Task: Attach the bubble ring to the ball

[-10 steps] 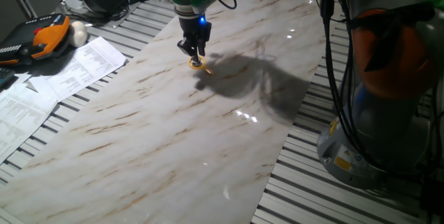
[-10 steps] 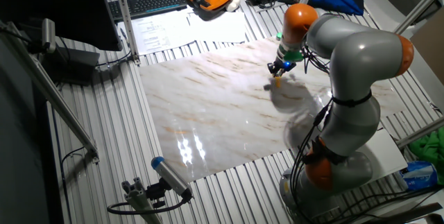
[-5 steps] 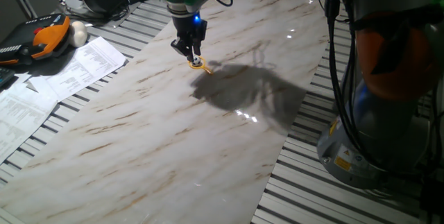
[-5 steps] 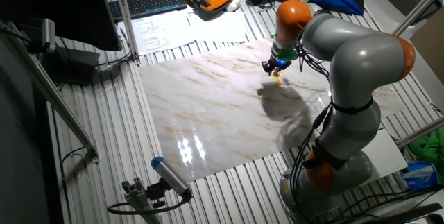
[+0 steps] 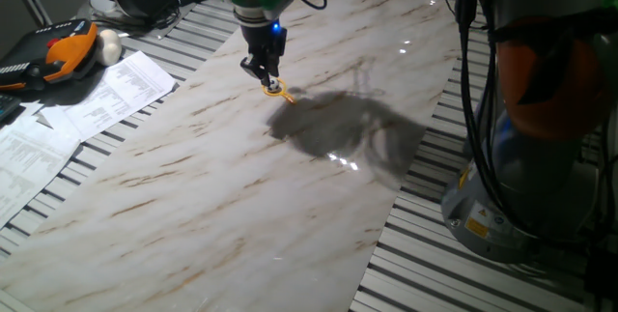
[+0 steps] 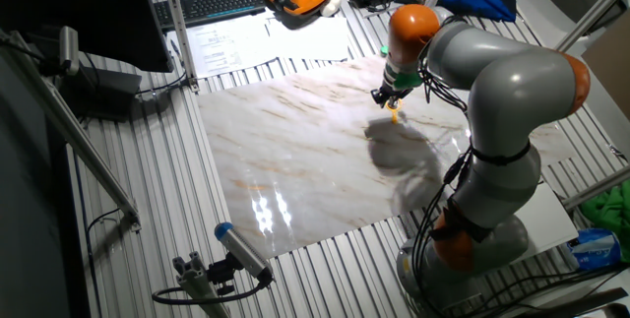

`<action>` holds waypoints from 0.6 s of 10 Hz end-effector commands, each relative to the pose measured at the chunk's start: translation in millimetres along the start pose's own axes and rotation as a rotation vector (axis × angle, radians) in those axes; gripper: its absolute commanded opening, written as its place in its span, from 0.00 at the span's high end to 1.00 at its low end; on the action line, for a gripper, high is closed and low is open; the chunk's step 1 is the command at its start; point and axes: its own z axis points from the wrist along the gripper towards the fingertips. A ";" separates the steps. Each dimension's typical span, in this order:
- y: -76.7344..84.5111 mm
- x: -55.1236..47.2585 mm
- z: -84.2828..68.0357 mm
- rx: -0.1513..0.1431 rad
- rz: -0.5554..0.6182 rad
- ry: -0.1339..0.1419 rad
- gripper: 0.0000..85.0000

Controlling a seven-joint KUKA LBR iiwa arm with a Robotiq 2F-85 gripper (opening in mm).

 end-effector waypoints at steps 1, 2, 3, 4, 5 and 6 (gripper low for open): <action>0.1 0.0 0.0 -0.019 -0.017 0.006 0.60; 9.9 1.6 -7.2 -0.013 0.003 0.016 0.60; 25.3 6.0 -20.8 0.000 0.025 0.025 0.60; 35.6 9.3 -28.3 -0.002 0.036 0.030 0.60; 44.8 12.3 -33.7 0.001 0.050 0.027 0.60; 50.4 13.5 -41.1 0.003 0.056 0.036 0.60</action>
